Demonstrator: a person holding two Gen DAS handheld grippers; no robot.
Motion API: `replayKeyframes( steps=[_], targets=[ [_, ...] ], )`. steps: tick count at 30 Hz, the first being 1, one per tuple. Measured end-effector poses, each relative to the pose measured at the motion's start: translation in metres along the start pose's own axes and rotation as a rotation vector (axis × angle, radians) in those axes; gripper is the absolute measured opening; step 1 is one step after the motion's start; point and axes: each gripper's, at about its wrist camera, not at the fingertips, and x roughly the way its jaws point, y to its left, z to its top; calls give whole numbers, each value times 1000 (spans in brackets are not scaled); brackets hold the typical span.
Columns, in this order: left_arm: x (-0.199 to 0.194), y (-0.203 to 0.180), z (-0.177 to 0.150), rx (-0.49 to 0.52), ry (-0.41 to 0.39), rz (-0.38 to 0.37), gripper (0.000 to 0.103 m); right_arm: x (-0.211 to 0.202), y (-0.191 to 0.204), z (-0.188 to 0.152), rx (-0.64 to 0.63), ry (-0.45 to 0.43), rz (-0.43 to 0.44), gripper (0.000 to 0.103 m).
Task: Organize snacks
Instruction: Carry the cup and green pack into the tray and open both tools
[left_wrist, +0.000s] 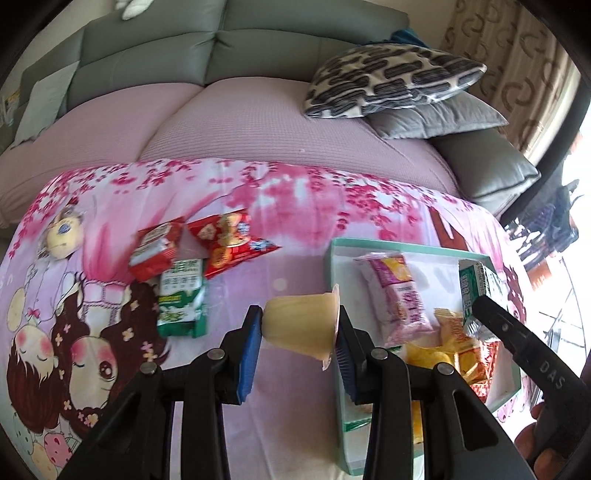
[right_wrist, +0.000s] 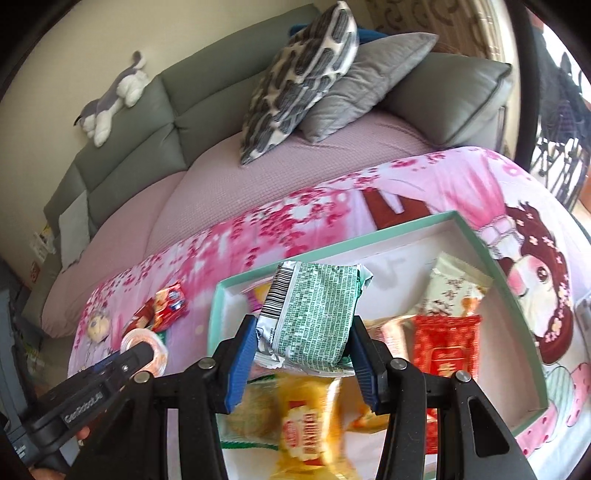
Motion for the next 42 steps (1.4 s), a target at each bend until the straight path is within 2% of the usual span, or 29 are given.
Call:
replayKeyframes(
  steps=[5, 9, 16, 19, 28, 42],
  targets=[
    [5, -26, 7, 45, 14, -65, 39, -4, -32, 8, 60, -13, -57, 52],
    [12, -52, 16, 96, 18, -87, 39, -7, -52, 12, 95, -28, -95, 52],
    [28, -98, 24, 192, 34, -134, 39, -1, -79, 15, 148, -27, -121, 52],
    [38, -109, 25, 199, 55, -158, 39, 2, -81, 15, 145, -30, -123, 52],
    [66, -126, 24, 224, 107, -138, 39, 9, -81, 15, 133, -16, -133, 52],
    [83, -133, 23, 232, 140, -121, 39, 16, -79, 15, 123, 8, -130, 52]
  ],
)
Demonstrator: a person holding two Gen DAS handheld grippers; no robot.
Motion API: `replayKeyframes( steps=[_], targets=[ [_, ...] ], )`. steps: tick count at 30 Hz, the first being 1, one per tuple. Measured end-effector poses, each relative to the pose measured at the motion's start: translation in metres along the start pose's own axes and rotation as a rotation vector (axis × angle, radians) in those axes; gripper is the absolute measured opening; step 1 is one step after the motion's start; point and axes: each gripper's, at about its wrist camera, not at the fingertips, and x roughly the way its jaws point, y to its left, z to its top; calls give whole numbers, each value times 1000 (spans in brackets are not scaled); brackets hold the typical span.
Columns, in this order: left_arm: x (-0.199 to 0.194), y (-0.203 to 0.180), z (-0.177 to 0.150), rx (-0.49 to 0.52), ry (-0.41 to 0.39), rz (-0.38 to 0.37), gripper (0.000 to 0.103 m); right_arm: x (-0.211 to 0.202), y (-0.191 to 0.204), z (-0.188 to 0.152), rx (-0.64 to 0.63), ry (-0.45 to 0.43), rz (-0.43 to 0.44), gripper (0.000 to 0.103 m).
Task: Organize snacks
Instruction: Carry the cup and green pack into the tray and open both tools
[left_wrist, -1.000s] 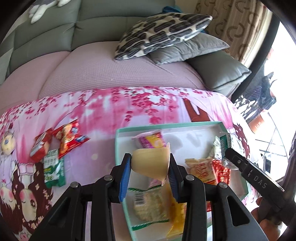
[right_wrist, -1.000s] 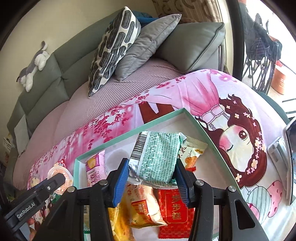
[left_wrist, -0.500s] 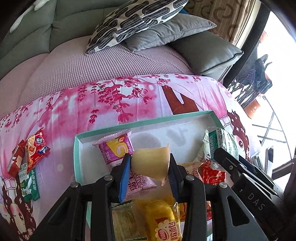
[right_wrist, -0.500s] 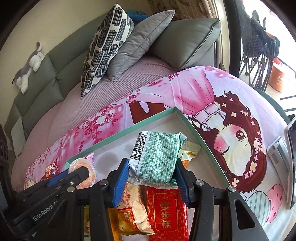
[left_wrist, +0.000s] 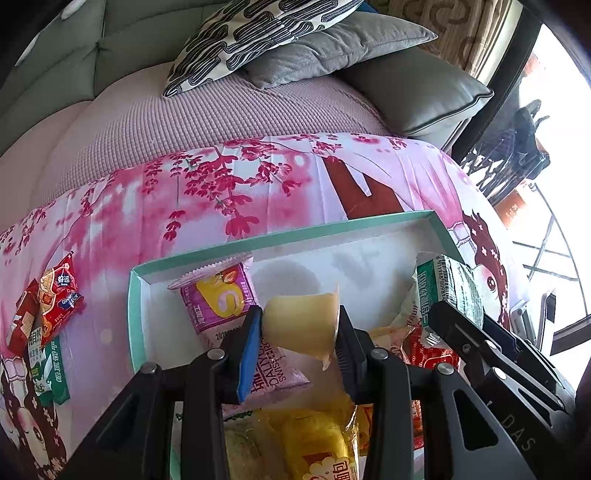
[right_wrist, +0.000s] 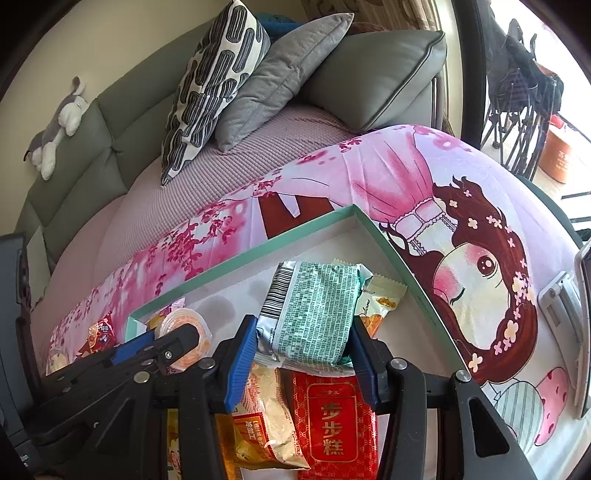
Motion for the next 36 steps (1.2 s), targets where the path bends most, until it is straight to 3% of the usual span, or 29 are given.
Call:
replayKeyframes(
  steps=[12, 20, 23, 26, 29, 31, 33, 36],
  targets=[
    [-4, 2, 1, -17, -3, -7, 41, 3, 0, 0, -8, 21, -5, 52],
    [-20, 10, -1, -29, -24, 30, 42, 5, 2, 1, -23, 31, -11, 53],
    [-26, 19, -2, -47, -34, 53, 51, 5, 4, 1, -32, 34, -26, 54],
    [-30, 28, -3, -60, -38, 74, 52, 5, 6, 1, -38, 38, -31, 55],
    [-33, 37, -7, -79, -35, 92, 53, 4, 7, 1, -44, 36, -36, 63],
    [-34, 45, -11, -97, -34, 104, 67, 3, 10, 1, -56, 36, -33, 70],
    [-34, 53, -15, -112, -30, 114, 68, 3, 15, 1, -74, 34, -32, 80],
    [-37, 67, -23, -143, -22, 127, 68, 0, 22, 0, -103, 23, -33, 87]
  ],
)
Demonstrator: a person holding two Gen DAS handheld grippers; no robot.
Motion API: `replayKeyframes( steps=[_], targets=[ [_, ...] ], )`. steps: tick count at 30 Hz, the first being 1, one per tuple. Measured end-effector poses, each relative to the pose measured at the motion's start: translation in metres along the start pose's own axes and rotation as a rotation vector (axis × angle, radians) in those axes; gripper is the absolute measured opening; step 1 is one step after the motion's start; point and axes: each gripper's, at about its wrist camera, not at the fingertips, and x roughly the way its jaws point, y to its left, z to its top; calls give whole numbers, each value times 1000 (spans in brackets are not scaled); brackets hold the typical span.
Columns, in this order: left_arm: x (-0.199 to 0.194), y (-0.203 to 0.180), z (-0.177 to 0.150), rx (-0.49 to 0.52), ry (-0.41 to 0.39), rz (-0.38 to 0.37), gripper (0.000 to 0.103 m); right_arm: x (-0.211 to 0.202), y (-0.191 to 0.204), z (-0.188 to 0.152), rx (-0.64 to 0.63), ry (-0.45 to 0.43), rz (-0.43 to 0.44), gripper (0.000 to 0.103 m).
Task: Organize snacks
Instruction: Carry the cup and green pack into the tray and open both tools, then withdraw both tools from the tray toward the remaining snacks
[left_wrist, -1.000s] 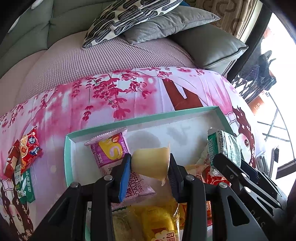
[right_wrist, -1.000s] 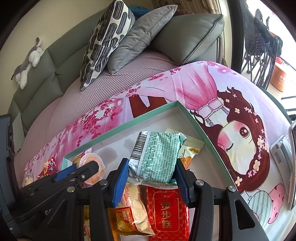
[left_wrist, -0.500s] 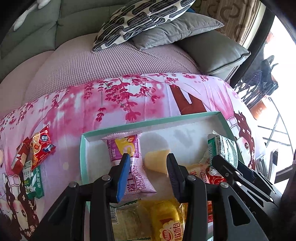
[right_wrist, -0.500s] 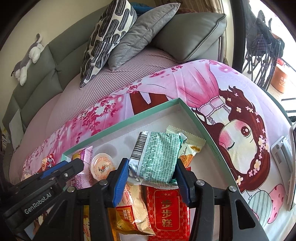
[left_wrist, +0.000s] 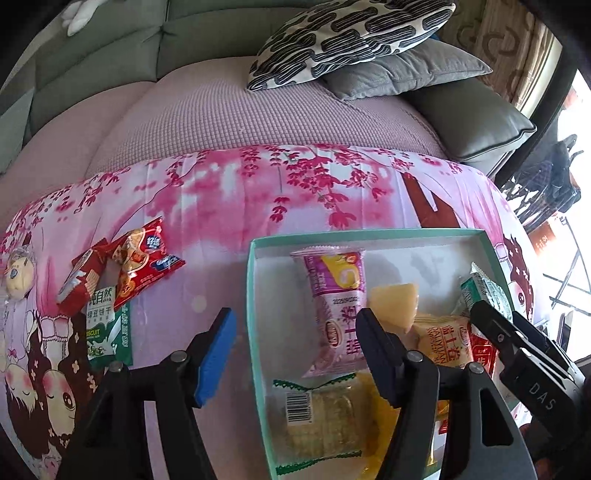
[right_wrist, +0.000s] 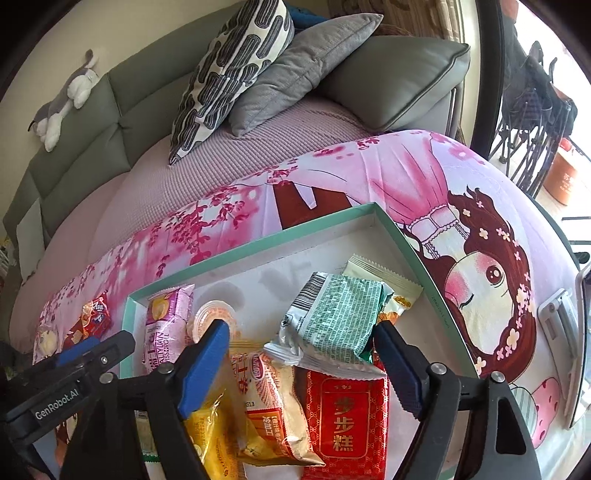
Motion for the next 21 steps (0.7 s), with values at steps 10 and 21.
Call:
replayKeyframes(
  steps=[10, 21],
  targets=[
    [-18, 52, -24, -94, -2, 52, 72, -13, 35, -5, -77, -27, 19, 93],
    [-24, 90, -45, -191, -6, 73, 76, -10, 55, -14, -142, -4, 9, 98]
  ],
)
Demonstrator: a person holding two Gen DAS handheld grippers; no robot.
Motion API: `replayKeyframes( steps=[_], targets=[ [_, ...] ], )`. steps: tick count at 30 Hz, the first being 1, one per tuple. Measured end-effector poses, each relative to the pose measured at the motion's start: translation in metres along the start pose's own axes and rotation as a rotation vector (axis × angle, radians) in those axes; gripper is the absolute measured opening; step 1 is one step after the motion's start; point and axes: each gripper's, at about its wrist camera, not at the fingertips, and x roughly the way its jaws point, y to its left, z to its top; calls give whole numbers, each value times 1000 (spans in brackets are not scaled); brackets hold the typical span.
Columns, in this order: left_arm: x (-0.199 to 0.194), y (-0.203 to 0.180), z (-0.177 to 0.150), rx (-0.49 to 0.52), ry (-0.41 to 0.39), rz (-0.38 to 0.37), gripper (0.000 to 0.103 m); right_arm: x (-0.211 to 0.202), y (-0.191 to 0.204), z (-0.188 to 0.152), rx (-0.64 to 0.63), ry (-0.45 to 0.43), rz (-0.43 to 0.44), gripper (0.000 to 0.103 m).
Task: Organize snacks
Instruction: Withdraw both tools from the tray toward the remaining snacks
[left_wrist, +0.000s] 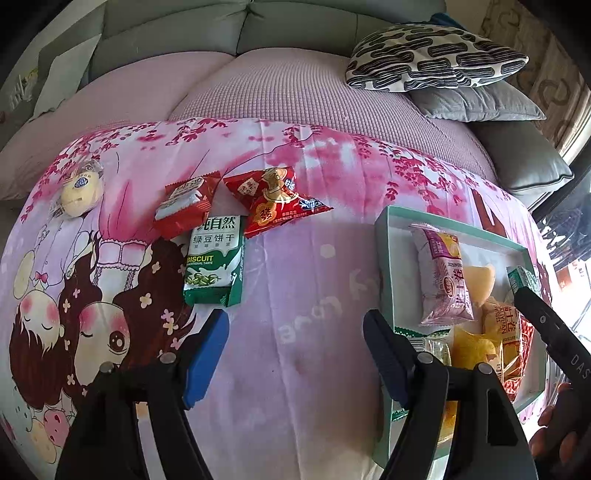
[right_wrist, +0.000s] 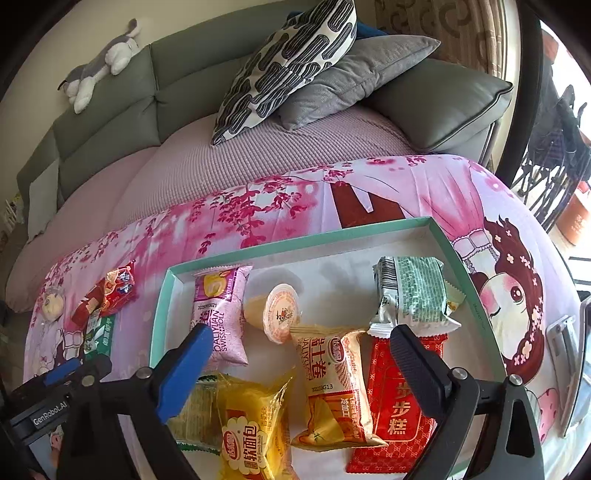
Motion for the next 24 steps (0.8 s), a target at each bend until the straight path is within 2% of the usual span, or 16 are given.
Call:
replayKeyframes(
  steps=[15, 17, 19, 24],
  targets=[
    [4, -5, -7, 30, 5, 4, 77, -1, 14, -10, -60, 6, -24, 103],
    [3, -7, -8, 33, -6, 8, 81, -3, 15, -12, -65, 3, -24, 103],
    [0, -7, -8, 33, -26, 11, 99, -3, 15, -12, -71, 2, -21, 103],
    [-7, -6, -6, 32, -74, 30, 99, -4, 19, -15, -86, 0, -13, 103]
  ],
)
